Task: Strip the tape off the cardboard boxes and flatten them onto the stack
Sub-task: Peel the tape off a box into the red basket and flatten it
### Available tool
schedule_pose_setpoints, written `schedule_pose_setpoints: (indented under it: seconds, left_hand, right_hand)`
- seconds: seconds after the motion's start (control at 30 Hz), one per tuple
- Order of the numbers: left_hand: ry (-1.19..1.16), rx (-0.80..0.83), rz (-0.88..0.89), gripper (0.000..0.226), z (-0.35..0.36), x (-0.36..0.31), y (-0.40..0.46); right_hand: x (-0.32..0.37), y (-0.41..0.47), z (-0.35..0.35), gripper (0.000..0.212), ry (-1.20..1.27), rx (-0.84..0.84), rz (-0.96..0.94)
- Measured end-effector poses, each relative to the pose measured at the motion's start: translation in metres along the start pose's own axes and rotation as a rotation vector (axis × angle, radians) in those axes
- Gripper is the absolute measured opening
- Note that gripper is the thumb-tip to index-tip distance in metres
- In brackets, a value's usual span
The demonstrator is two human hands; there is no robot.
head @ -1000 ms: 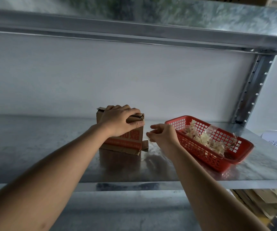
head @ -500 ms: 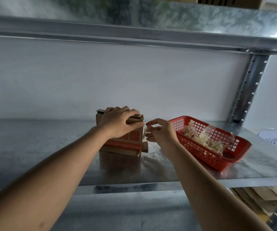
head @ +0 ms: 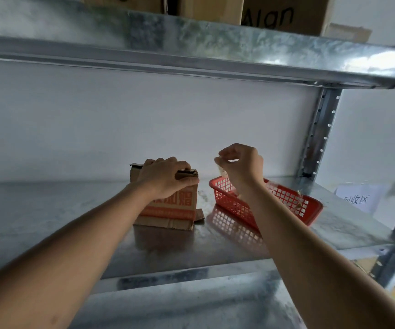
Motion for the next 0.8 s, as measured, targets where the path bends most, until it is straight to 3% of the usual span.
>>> schedule_pose_setpoints:
  seconds: [0.3, 0.43, 0.6, 0.8]
  left_hand:
    - [0.000, -0.037, 0.010, 0.064, 0.000, -0.001, -0.003]
    - [-0.004, -0.037, 0.011, 0.068, 0.001, -0.001, -0.004]
    - [0.000, -0.021, 0.000, 0.069, 0.000, -0.002, -0.004]
    - [0.012, -0.013, -0.005, 0.068, 0.000, -0.002, -0.004]
  right_hand:
    - [-0.029, 0.024, 0.023, 0.007, -0.476, 0.211, -0.068]
    - [-0.035, 0.028, 0.036, 0.022, -0.645, 0.242, -0.069]
    - [-0.036, 0.032, 0.030, 0.015, -0.654, 0.138, -0.008]
    - [-0.024, 0.029, 0.026, 0.031, -0.581, 0.125, -0.118]
Point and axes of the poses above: each hand's wrist, its own y-axis towards the middle knuckle, its own z-axis out of the palm, x = y × z, the point moved 6 cm from there along y, towards the middle knuckle, and after that the axes turned 8 degrees about -y, right-handed, at the moved point
